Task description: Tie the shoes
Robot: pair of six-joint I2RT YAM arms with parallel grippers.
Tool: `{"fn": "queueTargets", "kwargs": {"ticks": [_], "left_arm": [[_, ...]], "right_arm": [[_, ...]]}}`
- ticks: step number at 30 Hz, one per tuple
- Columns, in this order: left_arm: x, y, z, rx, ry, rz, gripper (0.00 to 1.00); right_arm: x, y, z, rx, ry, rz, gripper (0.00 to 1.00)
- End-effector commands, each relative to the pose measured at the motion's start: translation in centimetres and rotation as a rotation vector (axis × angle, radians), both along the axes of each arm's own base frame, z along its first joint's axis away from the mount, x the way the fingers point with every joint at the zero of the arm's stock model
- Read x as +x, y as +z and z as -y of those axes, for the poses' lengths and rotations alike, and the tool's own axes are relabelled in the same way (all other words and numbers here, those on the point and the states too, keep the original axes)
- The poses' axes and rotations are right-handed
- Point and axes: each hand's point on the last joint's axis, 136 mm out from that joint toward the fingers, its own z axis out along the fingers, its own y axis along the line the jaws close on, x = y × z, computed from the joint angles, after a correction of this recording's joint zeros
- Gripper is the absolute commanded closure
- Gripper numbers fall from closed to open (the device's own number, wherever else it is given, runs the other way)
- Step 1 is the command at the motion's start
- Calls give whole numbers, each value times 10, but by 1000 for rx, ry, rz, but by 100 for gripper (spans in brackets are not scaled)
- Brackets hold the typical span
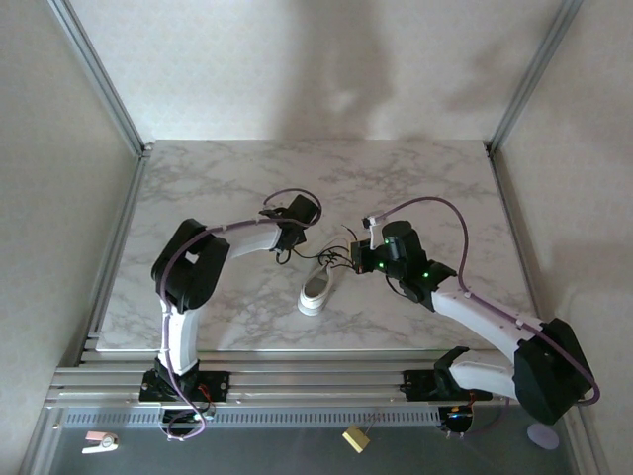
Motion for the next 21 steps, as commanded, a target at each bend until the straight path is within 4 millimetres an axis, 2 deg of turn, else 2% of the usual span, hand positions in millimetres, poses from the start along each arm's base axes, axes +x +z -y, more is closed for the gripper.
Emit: {"fn": "queueTargets", "kwargs": {"ticks": [1,7,12,14,18,21], "left_arm": [[2,-10,-7,57,29,-37,49],[1,-21,-8,80,30,-68,54],[-4,-33,-11,78,27,-86,65],[-5,-35,-12,74,22,-89,74],[-2,-27,-12,62,-1,-76,100],[4,-7,-20,60,-1,-37,100]], "right_arm": [[-2,6,2,9,6,21,100],[-4,6,4,6,4,25,100],[-5,8,7,9,-4,28,100],[-5,9,7,11,-5,29,100],[-5,13,6,20,-3,35,100],[-5,18,4,25,3,38,100]]}}
